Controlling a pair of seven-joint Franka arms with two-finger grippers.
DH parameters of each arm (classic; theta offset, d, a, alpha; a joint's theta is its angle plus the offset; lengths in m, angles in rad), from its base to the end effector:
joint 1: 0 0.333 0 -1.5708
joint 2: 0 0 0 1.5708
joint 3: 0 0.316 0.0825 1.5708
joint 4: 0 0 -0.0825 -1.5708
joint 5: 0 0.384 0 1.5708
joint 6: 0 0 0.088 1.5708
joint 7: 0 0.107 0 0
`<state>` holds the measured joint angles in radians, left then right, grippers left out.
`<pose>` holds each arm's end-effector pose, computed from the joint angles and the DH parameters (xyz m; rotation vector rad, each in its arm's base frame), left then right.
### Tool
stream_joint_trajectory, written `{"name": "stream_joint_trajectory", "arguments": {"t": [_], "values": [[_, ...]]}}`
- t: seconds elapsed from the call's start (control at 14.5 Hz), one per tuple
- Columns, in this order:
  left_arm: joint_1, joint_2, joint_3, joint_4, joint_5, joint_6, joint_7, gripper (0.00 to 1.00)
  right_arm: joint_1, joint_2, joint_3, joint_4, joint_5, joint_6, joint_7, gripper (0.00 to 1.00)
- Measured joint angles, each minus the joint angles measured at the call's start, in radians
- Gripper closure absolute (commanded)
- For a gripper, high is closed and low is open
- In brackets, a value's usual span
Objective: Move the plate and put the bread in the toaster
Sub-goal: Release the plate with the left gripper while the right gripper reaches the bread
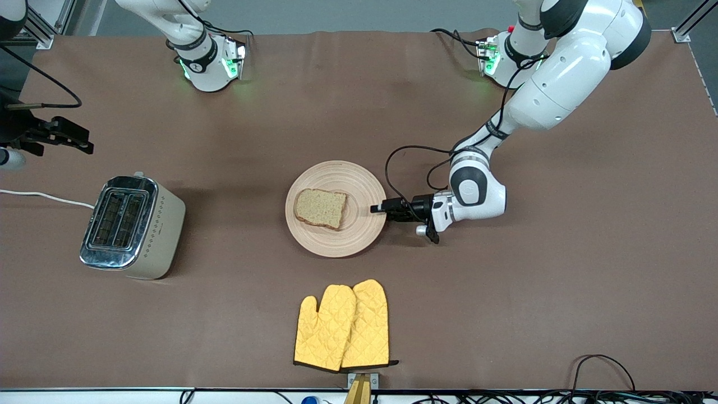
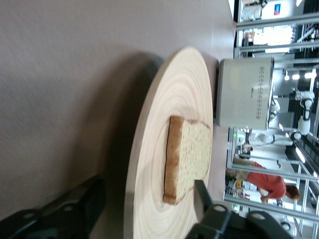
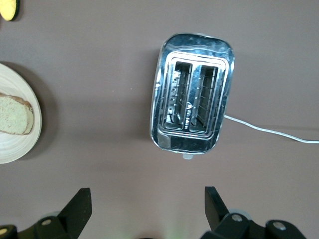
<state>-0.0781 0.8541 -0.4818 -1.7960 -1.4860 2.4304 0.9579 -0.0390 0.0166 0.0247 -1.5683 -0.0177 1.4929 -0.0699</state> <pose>0.5409 -0.3287 0.1100 1.9872 -0.0067 -0.0167 0.5506 -0.0100 0.6101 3.1237 0.0860 -0.1448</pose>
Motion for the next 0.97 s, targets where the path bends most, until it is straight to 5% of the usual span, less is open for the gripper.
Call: {"name": "stream_joint_trajectory", "arguments": {"t": [0.21, 0.41, 0.97], "values": [[0.016, -0.040, 0.010, 0.024, 0.077, 0.011, -0.110, 0.00, 0.064, 0.021, 0.003, -0.010, 0.029, 0.001, 0.036, 0.00], [0.060, -0.097, 0.015, 0.072, 0.312, -0.001, -0.300, 0.00, 0.115, 0.045, 0.005, -0.064, 0.096, 0.058, 0.109, 0.00], [0.196, -0.280, 0.015, 0.161, 0.929, -0.178, -0.805, 0.00, 0.410, 0.131, 0.008, -0.330, 0.139, 0.500, 0.589, 0.00]]}}
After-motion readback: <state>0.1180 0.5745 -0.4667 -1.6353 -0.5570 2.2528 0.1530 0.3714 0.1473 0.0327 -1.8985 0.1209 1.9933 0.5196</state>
